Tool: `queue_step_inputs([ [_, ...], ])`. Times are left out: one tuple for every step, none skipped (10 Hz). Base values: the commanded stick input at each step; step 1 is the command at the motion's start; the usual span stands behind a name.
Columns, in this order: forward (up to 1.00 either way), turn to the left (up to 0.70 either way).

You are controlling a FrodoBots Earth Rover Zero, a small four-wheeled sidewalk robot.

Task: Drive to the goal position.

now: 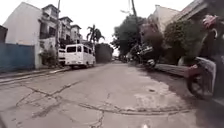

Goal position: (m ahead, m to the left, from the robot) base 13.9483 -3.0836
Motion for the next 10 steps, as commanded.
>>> queue_step_inputs([
  [0.7, 0.0],
  [0.7, 0.0],
  [0.7, 0.0],
  [0.7, 0.0],
  [0.7, 0.0],
  [0.7, -0.01],
  [0.7, -0.3],
  [0.7, -0.3],
  [0.7, -0.19],
  [0.7, 0.0],
])
